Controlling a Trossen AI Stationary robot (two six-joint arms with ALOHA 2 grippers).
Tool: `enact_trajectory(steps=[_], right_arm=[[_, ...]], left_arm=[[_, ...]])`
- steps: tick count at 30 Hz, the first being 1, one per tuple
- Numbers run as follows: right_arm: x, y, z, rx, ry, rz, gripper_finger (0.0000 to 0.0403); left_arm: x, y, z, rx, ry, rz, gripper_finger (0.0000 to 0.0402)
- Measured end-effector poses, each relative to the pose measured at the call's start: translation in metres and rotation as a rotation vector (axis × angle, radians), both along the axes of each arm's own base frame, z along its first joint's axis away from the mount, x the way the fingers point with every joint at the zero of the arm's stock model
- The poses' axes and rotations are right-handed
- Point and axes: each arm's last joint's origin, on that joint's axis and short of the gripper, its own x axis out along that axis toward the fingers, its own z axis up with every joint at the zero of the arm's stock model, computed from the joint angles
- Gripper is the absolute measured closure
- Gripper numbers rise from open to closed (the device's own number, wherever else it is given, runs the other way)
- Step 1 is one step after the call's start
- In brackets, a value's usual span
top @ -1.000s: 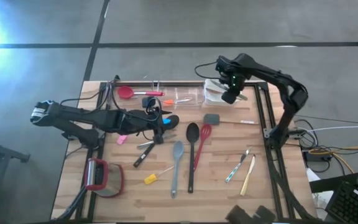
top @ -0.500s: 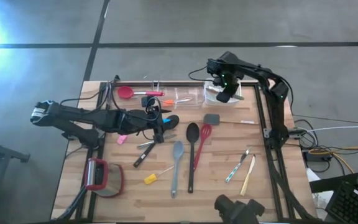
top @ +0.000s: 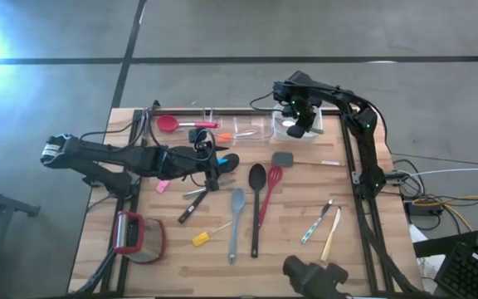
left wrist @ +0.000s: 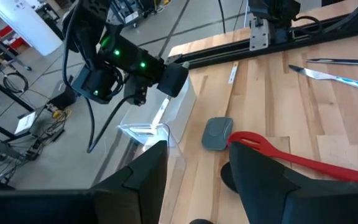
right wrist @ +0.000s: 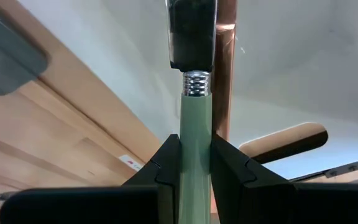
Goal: Pick & Place Kitchen Items
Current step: Put the green table knife into the white bin, then put the gray spatula into the right transparent bin
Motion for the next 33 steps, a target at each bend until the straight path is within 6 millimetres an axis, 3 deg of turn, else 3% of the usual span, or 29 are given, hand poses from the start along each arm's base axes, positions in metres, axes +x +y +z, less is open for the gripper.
enact_trajectory(steps=[3, 10, 15, 20, 27, 33], right_arm=[[-0.001, -0.001, -0.001, -0.002, 0.003, -0.012, 0.0345], [-0.002, 0.000, 0.005, -0.011, -0.008, -0.008, 0.0267], [-0.005, 0.004, 0.026, -0.060, -0.051, -0.021, 0.0248], [-0.015, 0.016, 0.065, -0.145, -0.131, -0.035, 0.0249], [-0.033, 0.059, 0.123, -0.223, -0.306, -0.054, 0.0267], [-0.048, 0.111, 0.151, -0.206, -0.466, -0.006, 0.0278]], left_arm=[[0.000, 0.000, 0.000, -0.002, 0.000, -0.003, 0.0223], [0.000, 0.000, 0.000, -0.002, 0.000, -0.003, 0.0223], [0.000, 0.000, 0.000, -0.002, 0.000, -0.003, 0.0224], [0.000, 0.000, 0.000, -0.003, 0.000, -0.003, 0.0225], [-0.001, 0.000, -0.002, -0.003, 0.016, -0.002, 0.0225], [-0.001, 0.000, -0.002, -0.003, 0.017, -0.002, 0.0225]])
